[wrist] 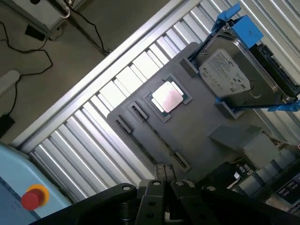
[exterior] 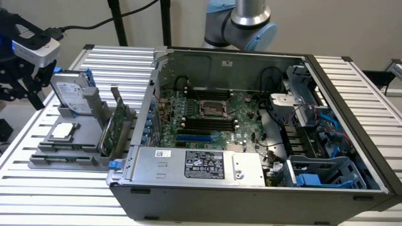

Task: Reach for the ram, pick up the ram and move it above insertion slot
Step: 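Pick up the ram and move it above insertion slot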

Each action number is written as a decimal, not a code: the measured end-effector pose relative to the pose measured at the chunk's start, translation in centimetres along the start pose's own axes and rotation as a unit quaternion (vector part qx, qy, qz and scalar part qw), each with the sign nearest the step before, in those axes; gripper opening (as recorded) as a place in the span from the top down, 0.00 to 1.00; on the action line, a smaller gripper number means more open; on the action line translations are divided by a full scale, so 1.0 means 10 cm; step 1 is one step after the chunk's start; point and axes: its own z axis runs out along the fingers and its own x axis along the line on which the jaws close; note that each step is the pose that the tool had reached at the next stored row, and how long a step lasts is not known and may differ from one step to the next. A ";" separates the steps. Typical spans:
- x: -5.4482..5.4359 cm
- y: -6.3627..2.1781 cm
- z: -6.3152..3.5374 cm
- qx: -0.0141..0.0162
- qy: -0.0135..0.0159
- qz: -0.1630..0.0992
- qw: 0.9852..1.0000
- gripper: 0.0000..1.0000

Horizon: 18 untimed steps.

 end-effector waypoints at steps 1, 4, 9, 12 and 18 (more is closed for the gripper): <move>0.00 0.000 0.002 0.000 0.000 -0.009 1.000 0.89; 0.00 0.000 0.008 0.001 0.001 -0.036 0.999 0.89; 0.00 -0.001 0.018 0.001 0.002 -0.082 0.997 0.89; 0.00 -0.001 0.024 0.002 0.003 -0.109 0.994 0.89; 0.00 -0.001 0.036 0.002 0.004 -0.162 0.987 0.89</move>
